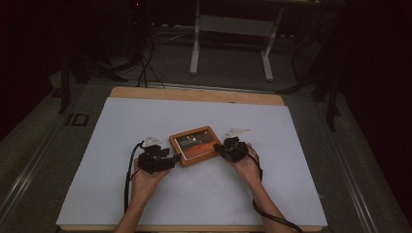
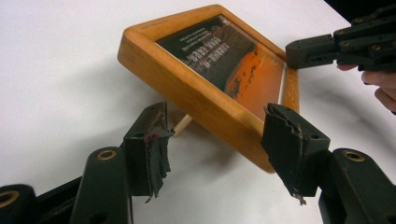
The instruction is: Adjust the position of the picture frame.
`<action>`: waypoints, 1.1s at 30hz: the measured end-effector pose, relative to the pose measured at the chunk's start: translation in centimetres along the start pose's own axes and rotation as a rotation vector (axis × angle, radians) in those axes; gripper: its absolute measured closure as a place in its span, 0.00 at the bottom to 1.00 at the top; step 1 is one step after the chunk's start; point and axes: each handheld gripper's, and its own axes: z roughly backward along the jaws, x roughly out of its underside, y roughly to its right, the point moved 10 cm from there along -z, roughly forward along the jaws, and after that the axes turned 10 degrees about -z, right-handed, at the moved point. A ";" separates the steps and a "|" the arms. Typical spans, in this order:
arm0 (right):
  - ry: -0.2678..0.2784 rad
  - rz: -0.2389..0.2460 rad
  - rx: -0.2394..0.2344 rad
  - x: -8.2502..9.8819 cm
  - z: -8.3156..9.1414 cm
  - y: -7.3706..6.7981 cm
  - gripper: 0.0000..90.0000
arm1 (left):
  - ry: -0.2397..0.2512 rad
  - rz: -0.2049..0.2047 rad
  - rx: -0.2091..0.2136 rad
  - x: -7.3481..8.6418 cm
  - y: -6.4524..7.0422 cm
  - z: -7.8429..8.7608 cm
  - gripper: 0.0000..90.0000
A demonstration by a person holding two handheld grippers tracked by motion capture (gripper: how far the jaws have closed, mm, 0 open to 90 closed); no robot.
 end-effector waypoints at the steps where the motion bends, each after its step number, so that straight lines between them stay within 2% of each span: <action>1: 0.002 0.001 -0.001 0.1 0.0 0.0 1.00 | -0.003 0.000 0.001 0.0 0.0 0.0 0.45; 7: 0.005 0.014 -0.013 0.5 0.2 -0.3 1.00 | -0.025 -0.002 0.005 0.3 0.2 -0.7 0.44; 13: -0.005 0.036 -0.024 1.1 0.4 -0.7 1.00 | -0.047 -0.005 0.003 0.5 -0.3 -1.4 0.46; 18: -0.010 0.052 -0.034 1.1 0.1 -1.2 1.00 | -0.028 -0.014 0.058 0.0 -0.6 -2.1 0.49; 23: -0.019 0.074 -0.035 1.2 0.1 -1.4 1.00 | -0.016 0.018 0.110 -0.2 -0.8 -2.4 0.50; 25: -0.024 0.077 -0.038 1.2 0.1 -1.4 1.00 | -0.002 0.042 0.123 -0.4 -0.9 -2.3 0.53; 27: -0.029 0.087 -0.037 1.2 0.2 -1.5 1.00 | 0.018 0.050 0.134 -0.7 -0.9 -2.0 0.58; 29: -0.040 0.105 -0.031 1.2 0.3 -1.4 1.00 | 0.034 0.028 0.135 -1.1 -0.7 -1.6 0.62; 33: -0.044 0.132 -0.046 1.1 1.2 -1.7 0.98 | 0.051 -0.051 0.127 -2.1 0.2 -0.5 0.71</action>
